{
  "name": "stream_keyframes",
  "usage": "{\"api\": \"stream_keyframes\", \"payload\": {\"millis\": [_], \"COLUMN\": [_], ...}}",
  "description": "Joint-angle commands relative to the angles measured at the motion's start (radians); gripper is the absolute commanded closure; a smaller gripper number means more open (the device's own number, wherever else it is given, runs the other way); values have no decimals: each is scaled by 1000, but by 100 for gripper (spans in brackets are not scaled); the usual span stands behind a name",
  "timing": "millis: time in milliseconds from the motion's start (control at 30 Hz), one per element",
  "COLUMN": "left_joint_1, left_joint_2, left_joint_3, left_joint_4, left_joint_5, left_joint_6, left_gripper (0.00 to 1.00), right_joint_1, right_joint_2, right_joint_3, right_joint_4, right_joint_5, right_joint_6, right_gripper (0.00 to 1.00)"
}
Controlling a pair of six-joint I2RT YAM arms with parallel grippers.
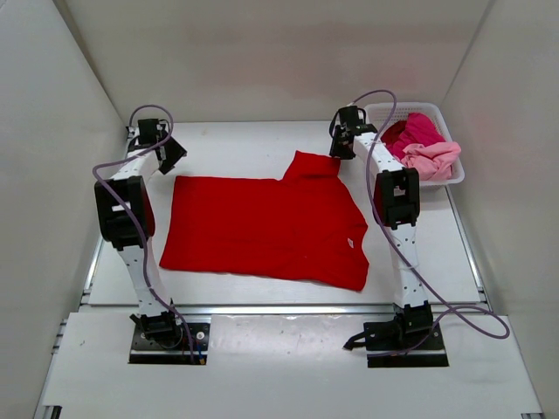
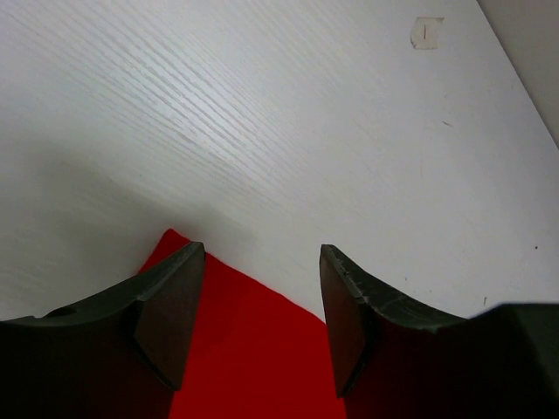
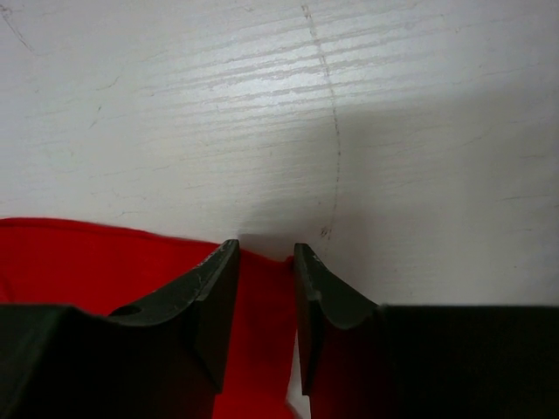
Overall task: Fold and stack the t-shirts
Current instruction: Pick up the 1/3-folded T-shirt from the center of the board.
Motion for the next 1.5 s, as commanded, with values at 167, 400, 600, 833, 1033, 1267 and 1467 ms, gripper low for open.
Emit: {"api": "stream_keyframes", "payload": {"millis": [167,400,600,833,1033,1267,1467], "left_joint_1": [-1,-2,-8,-24,-25,-28,-22], "left_joint_2": [-40,-25,-6,1,60,132,144], "left_joint_3": [-57,-91,-84,-104,-26,93,110], "left_joint_4": [-22,-61,-61,-51,-77,-176,-186], "left_joint_5": [-67,-118,-126,-133,-127,-159,-144], "left_joint_6": [94,133,144,156,124,93,97], "left_gripper": [35,36,38,51,43,52,84], "right_joint_1": [26,-6,-7,-12,-9,16,28], "right_joint_2": [-10,-7,-23,-30,-51,-89,-92], "right_joint_3": [-2,1,-8,-2,-14,-31,-5], "right_joint_4": [-29,-40,-32,-41,-33,-36,-55], "right_joint_5": [-37,-49,-57,-60,-68,-60,-60], "right_joint_6": [23,36,39,37,31,23,32], "right_gripper": [66,75,82,83,85,85,86]}}
